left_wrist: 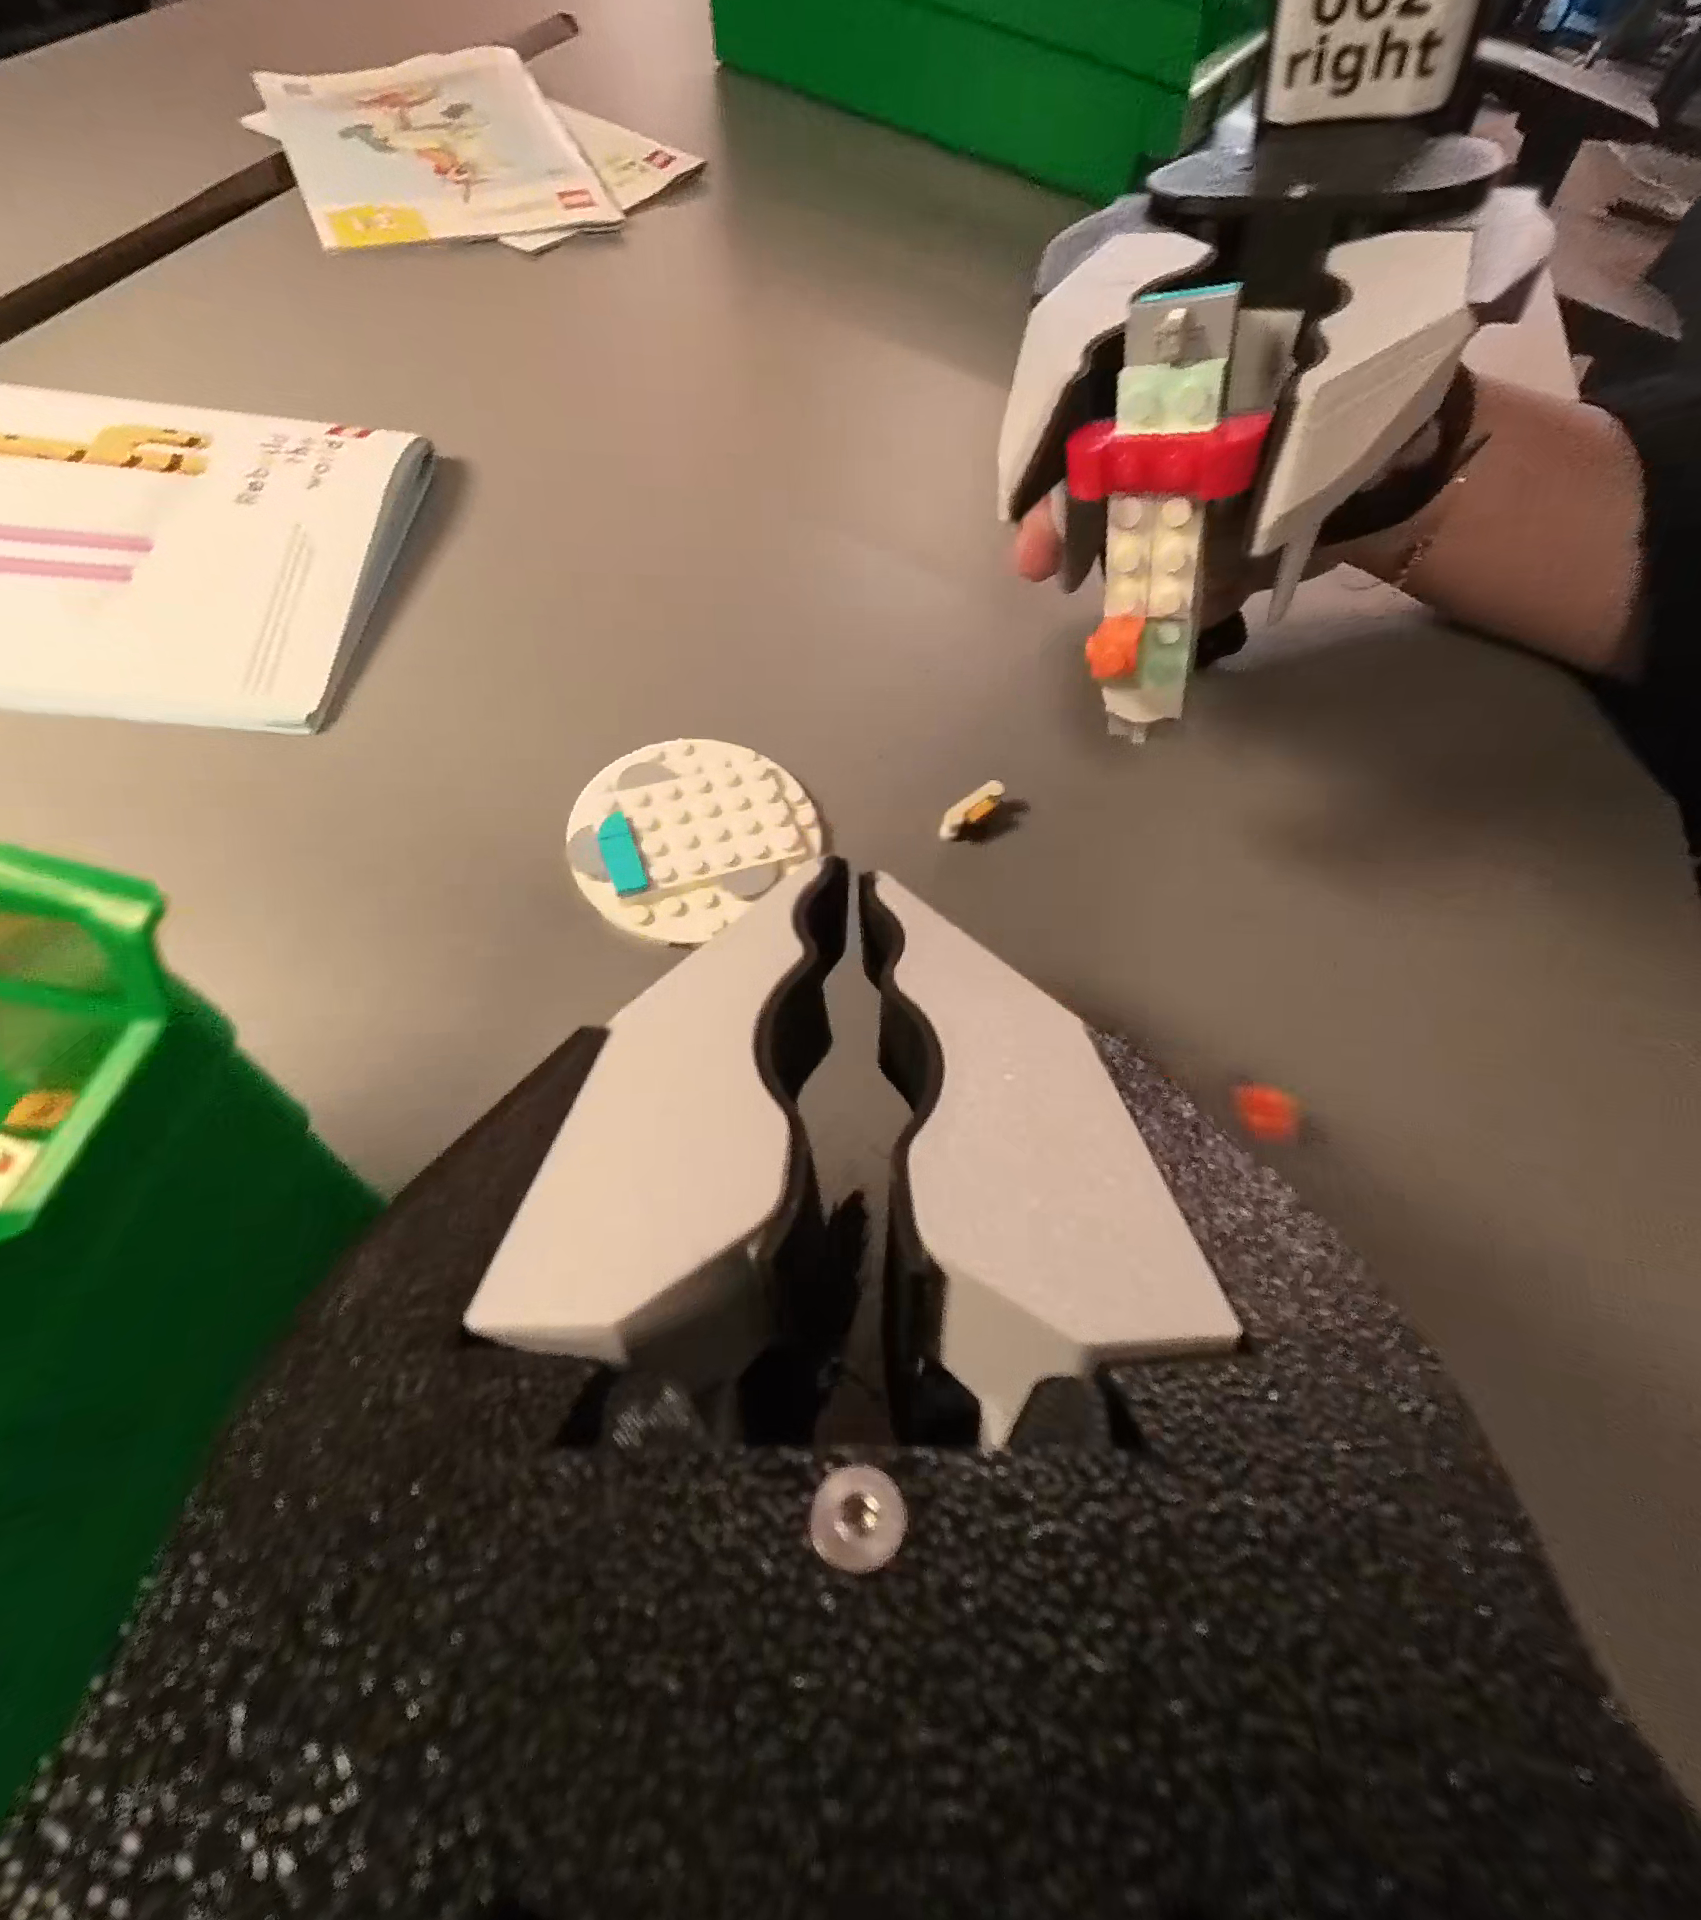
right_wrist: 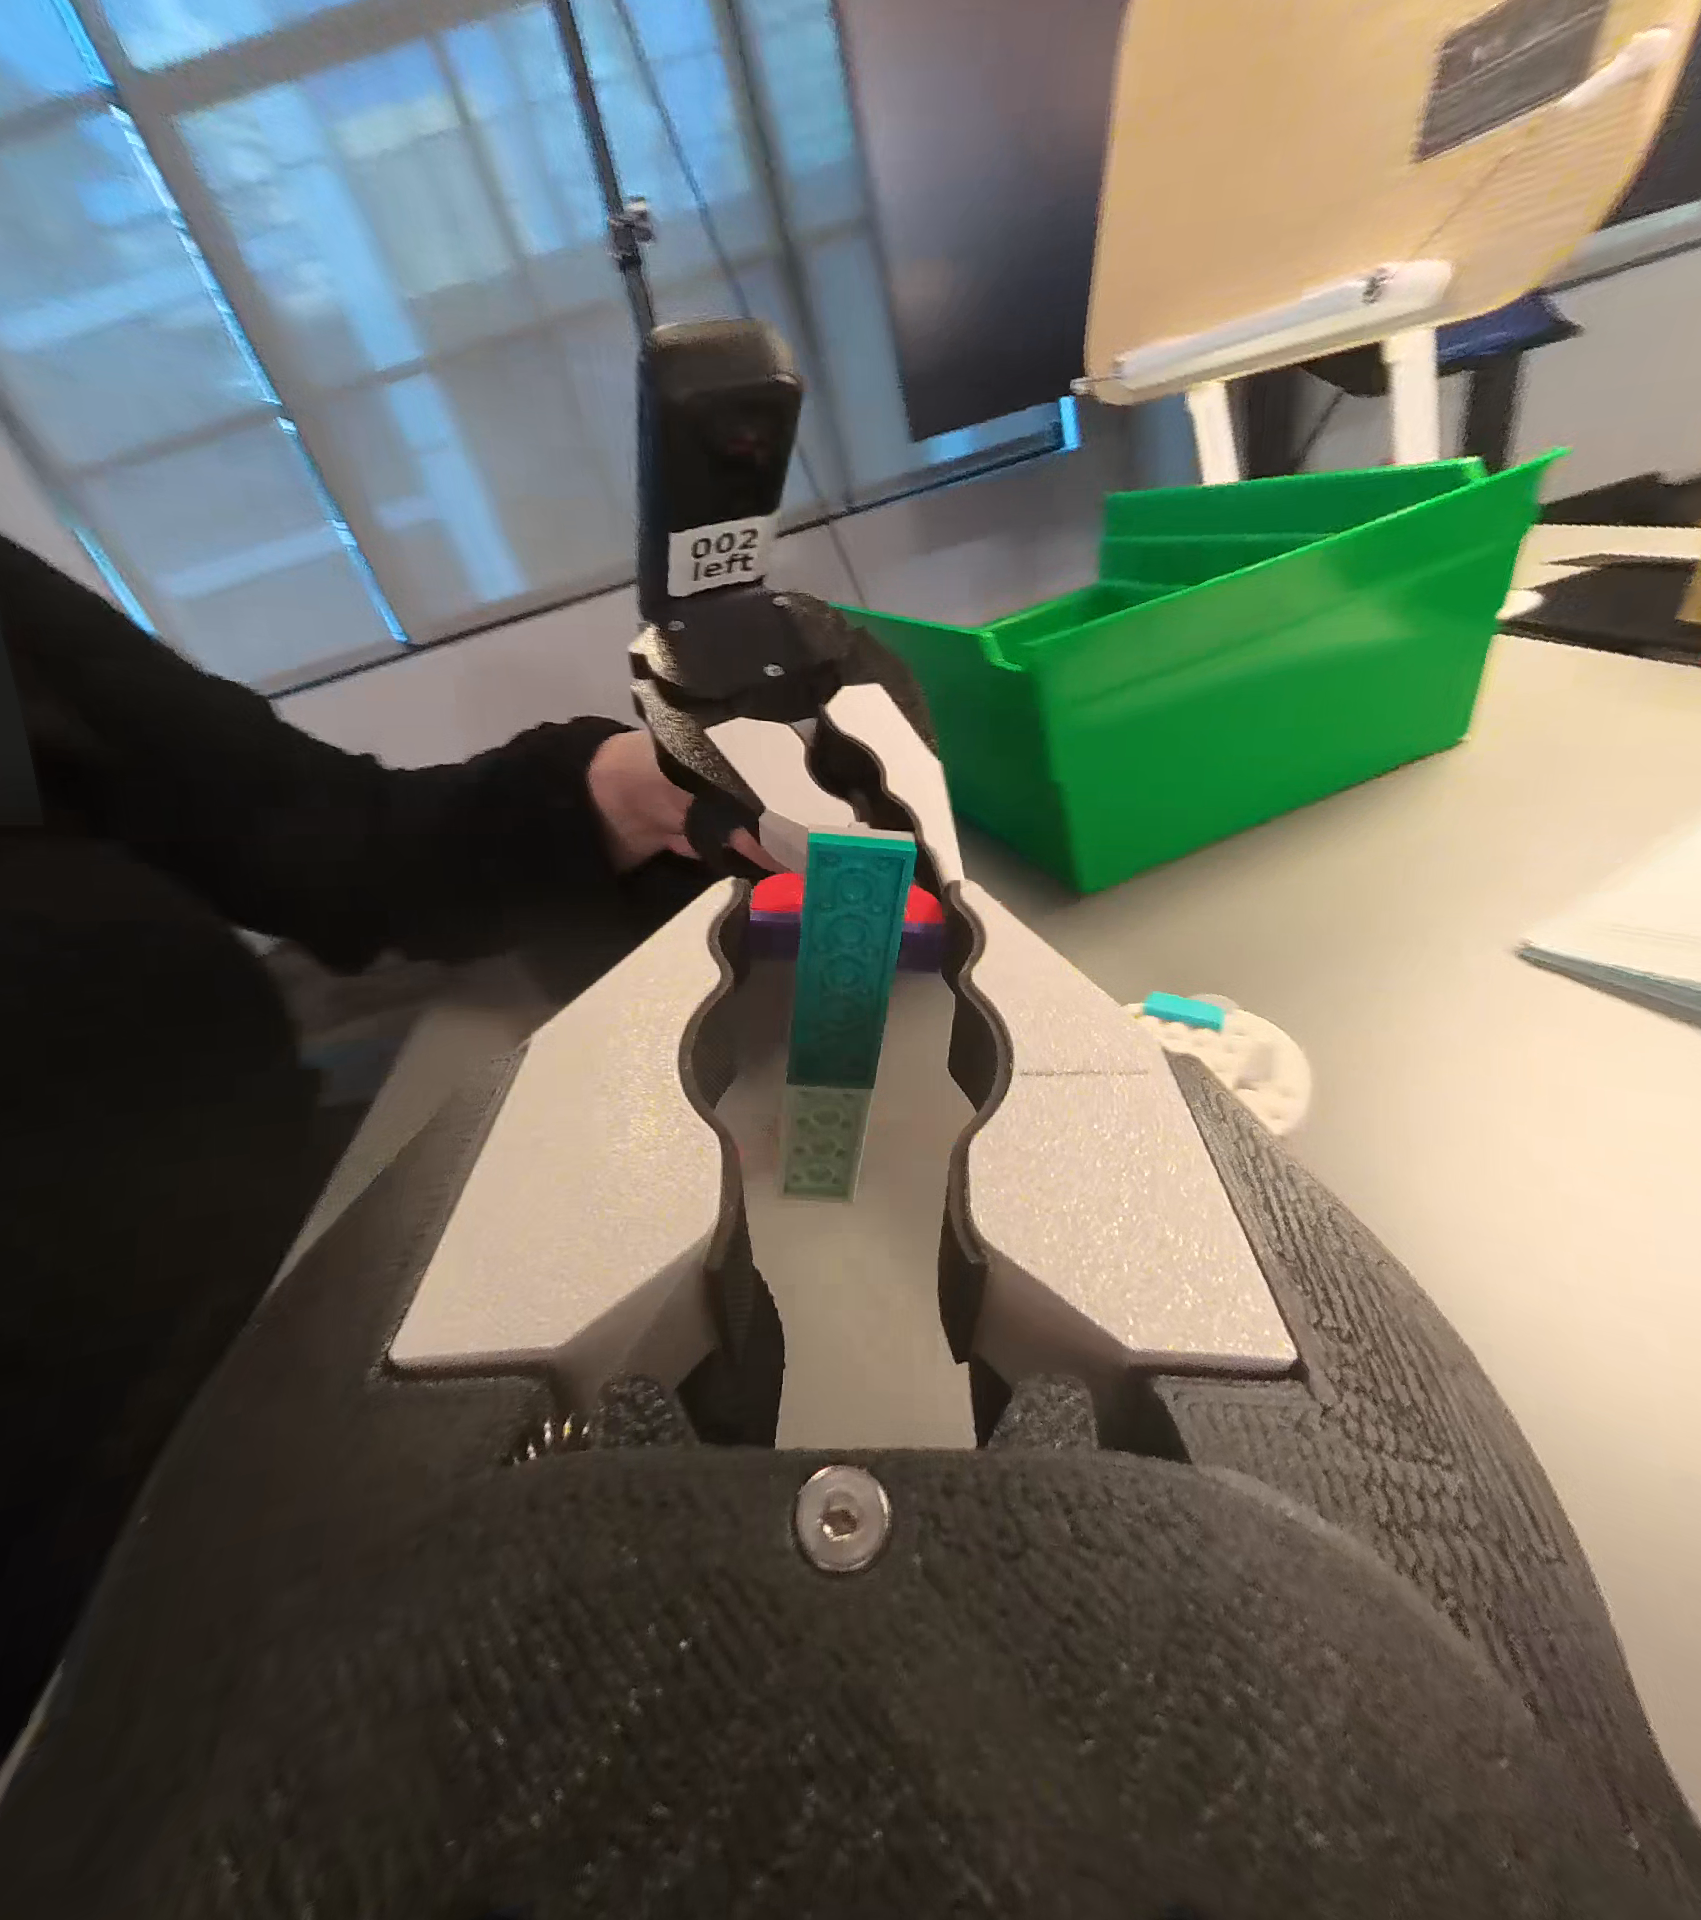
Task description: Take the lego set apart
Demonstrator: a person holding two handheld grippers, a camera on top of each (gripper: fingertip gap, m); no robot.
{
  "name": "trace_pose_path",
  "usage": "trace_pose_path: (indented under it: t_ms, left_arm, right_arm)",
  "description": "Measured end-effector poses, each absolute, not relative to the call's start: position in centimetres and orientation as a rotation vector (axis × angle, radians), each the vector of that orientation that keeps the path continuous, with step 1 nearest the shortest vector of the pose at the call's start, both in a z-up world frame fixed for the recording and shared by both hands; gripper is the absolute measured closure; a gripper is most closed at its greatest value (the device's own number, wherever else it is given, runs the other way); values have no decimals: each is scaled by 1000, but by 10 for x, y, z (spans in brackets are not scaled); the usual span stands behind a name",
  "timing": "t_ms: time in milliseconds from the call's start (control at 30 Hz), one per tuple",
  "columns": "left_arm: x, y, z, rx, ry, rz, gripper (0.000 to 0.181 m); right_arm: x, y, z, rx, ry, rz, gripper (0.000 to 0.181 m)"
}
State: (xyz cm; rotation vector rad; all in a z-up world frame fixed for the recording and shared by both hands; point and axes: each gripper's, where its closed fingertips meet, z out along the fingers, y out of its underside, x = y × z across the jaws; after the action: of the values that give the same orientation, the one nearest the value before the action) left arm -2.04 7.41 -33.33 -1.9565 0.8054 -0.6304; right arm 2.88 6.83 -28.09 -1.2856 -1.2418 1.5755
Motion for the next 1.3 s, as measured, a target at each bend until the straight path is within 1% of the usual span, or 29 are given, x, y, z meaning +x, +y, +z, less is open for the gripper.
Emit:
trace_pose_path:
  t_ms: [367, 667, 767, 867, 1033, 1167, 1300]
  left_arm:
    - [-33, 76, -327, -1953, 774, -604, 180]
    - [-15, 35, -311, -1890, 847, -647, 176]
    - [-17, 14, -311, -1880, 841, -596, 175]
    - [-24, -8, -310, -1874, 818, -540, 175]
    - [-46, -29, -299, -1835, 716, -452, 177]
    - [-59, -32, -282, -1704, 576, -400, 176]
    - [-81, -25, -279, -1541, 541, -137, 180]
  right_arm:
    - [30, 81, -283, -1324, -1204, 1501, 146]
    - [34, 90, -292, -1374, -1240, 1385, 146]
    - [37, 100, -287, -1344, -1195, 1304, 146]
    - [44, 121, -279, -1274, -1102, 1109, 146]
    - [69, 152, -256, -1089, -942, 609, 146]
    - [81, 160, -253, -1072, -845, 470, 146]
    - [90, 173, -260, -1079, -842, 258, 146]
